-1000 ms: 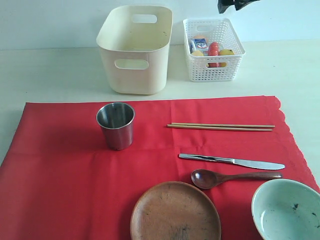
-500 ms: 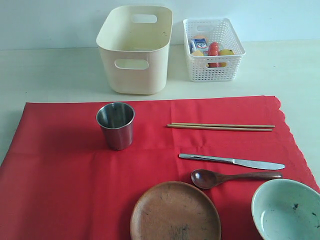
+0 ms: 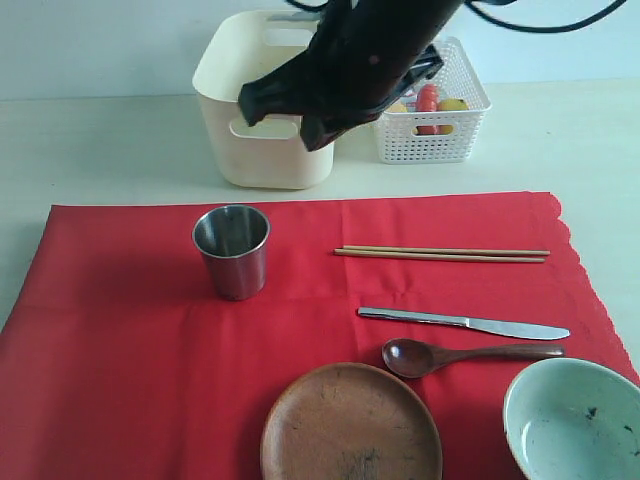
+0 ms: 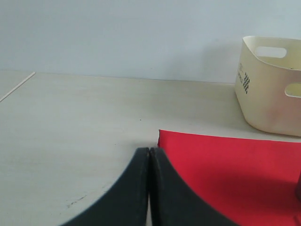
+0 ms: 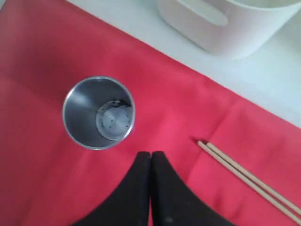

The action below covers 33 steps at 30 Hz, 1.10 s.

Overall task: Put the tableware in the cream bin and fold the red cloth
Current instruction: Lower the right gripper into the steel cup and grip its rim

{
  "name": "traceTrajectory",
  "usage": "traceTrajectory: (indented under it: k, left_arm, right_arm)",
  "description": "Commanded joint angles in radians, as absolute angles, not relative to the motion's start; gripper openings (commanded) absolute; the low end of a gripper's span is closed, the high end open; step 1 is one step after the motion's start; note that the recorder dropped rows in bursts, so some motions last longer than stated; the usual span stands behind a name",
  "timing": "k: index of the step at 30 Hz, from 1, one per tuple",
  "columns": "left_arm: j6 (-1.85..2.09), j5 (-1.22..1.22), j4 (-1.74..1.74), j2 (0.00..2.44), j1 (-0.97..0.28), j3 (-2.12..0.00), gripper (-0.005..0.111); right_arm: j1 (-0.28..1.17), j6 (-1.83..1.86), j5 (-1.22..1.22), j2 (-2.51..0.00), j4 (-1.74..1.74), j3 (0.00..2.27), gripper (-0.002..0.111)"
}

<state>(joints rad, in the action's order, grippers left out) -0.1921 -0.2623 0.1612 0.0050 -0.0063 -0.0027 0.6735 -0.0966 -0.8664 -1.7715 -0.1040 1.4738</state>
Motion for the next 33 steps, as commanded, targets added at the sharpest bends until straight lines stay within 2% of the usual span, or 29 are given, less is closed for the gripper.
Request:
traceTrajectory:
  k: [1,10,13,33]
  left_arm:
    - [-0.191,-0.256,0.168,0.000,-0.014,0.000,0.003]
    - [-0.191,-0.256,0.168,0.000,-0.014,0.000,0.003]
    - [-0.191,-0.256,0.168,0.000,-0.014,0.000,0.003]
    - [-0.191,-0.256,0.168,0.000,-0.014,0.000,0.003]
  right_arm:
    - [0.735,-0.188,-0.793,-1.830,-0.097,1.468,0.005]
    - [0.774,-0.238,-0.715,-1.955,-0.054,1.470,0.043]
    - [0.774,-0.238,-0.699,-1.989,-0.022,1.472,0.050]
    - [0.774,-0.229,-0.596,-2.079,0.000,1.472,0.051]
